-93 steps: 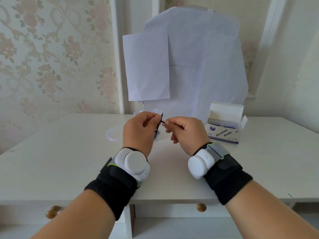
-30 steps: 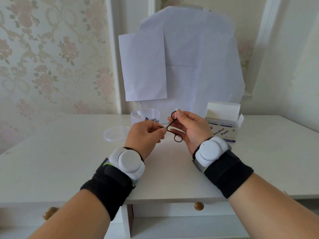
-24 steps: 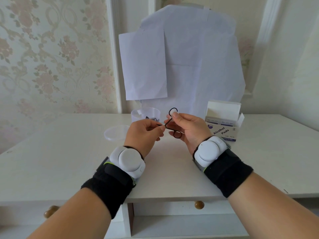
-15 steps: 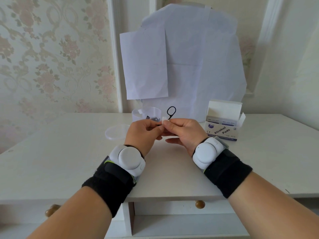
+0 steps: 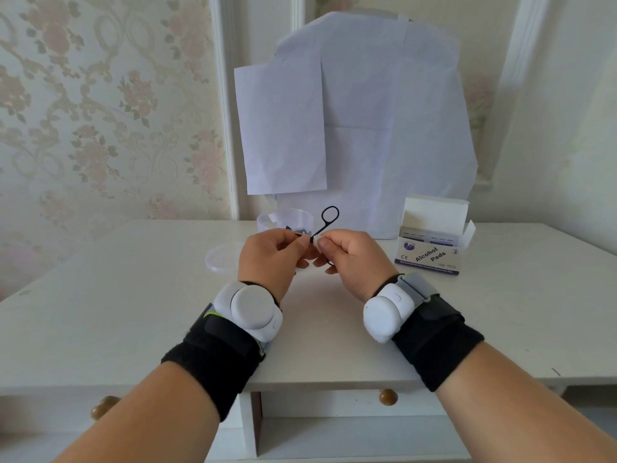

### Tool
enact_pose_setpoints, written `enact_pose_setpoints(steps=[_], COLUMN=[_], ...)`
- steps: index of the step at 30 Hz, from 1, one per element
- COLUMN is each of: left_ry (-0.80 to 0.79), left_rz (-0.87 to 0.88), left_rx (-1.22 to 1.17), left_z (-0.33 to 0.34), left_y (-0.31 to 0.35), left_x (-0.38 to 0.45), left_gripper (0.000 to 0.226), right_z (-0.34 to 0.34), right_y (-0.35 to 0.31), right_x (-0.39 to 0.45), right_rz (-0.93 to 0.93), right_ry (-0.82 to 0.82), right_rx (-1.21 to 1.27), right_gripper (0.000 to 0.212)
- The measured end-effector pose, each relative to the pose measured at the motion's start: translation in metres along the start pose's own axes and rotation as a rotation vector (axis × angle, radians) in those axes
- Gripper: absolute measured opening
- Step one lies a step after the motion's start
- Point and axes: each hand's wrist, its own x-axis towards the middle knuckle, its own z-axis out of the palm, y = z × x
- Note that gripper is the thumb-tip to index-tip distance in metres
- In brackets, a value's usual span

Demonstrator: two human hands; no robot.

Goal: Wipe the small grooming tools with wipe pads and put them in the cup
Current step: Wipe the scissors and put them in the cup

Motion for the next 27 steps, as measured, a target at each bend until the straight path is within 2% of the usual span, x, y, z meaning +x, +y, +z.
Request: enact_pose_setpoints(steps=[5,7,11,16,27], left_ry=[0.045,0.042,0.025,0.013,-0.004], left_rz=[-0.027,-0.038,-0.03,-0.007,0.042], left_rx=[-0.028,-0.033,-0.026,-0.01,0.027], left_z=[-0.0003,-0.0005,0.0005,0.0001,0.0005], left_y=[-0.0016,-0.0024,-0.0019,-0.0008,-0.0023], left_x=[0.003,0.0036,0.0032,0.0021,0.0004], left_gripper=[0.019,0.019,0.018,0.021,0.016], right_z=[-0.0065,-0.0087,-0.0058,-0.0071,-0.0028], right_y=[0.005,0.0058,0.0043,-0.0013,0.0004], right_x=[0.0033,0.0036,0.0019,0.0005,-0.0007], right_rz=[-0.036,-0.037,-0.016,-0.005,0.026], right_ry=[0.207,0.23,0.148,0.112,0.044], right_rx=[-0.001,-0.004,0.054,0.187,0.151], right_gripper=[0.028,0.026,0.015,0.013,0.009])
